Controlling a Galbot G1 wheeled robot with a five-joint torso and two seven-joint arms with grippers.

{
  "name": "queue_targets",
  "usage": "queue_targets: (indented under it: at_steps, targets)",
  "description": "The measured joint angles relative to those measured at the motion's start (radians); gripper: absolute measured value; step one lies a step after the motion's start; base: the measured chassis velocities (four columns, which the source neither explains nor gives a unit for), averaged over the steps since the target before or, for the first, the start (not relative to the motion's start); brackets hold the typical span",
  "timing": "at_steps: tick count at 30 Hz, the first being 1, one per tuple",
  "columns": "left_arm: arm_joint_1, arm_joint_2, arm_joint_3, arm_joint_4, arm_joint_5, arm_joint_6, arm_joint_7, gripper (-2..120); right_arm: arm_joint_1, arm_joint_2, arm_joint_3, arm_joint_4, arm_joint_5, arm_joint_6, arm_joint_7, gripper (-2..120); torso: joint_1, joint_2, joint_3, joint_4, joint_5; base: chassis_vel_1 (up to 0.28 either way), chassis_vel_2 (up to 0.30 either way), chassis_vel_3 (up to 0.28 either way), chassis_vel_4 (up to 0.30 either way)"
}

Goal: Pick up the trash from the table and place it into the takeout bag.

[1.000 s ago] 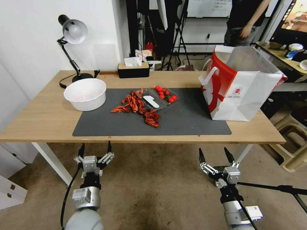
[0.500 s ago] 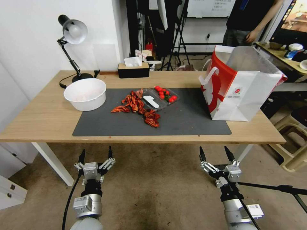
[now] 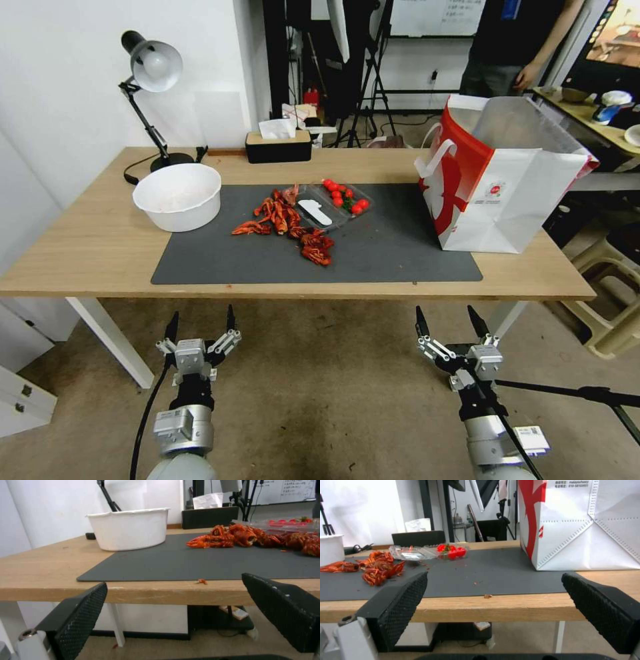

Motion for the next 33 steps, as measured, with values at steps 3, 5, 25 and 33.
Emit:
queue_targets:
  at_steps: [3,5,25,33]
  targets:
    - [0.0,0.0,0.0,0.0,0.0,0.0,0.0,100,0.0,0.0,0.0,0.0,0.0,0.0,0.0,100,0.0,0.0,0.0,0.0,0.0,0.0,0.0,0.0,0.0]
    - [0.0,0.0,0.0,0.0,0.0,0.0,0.0,100,0.0,0.0,0.0,0.0,0.0,0.0,0.0,100,0.0,0.0,0.0,0.0,0.0,0.0,0.0,0.0,0.0]
    - [-0.001,0.001,0.001,0.0,-0.001,0.001,0.0,100,0.0,0.0,0.0,0.0,-0.001,0.0,0.0,100,0.0,0.0,0.0,0.0,0.0,0.0,0.0,0.0,0.0]
    - [-0.001,0.001,0.001,0.001,-0.001,0.001,0.0,100,0.0,0.0,0.0,0.0,-0.001,0.0,0.0,100,0.0,0.0,0.0,0.0,0.0,0.0,0.0,0.0,0.0]
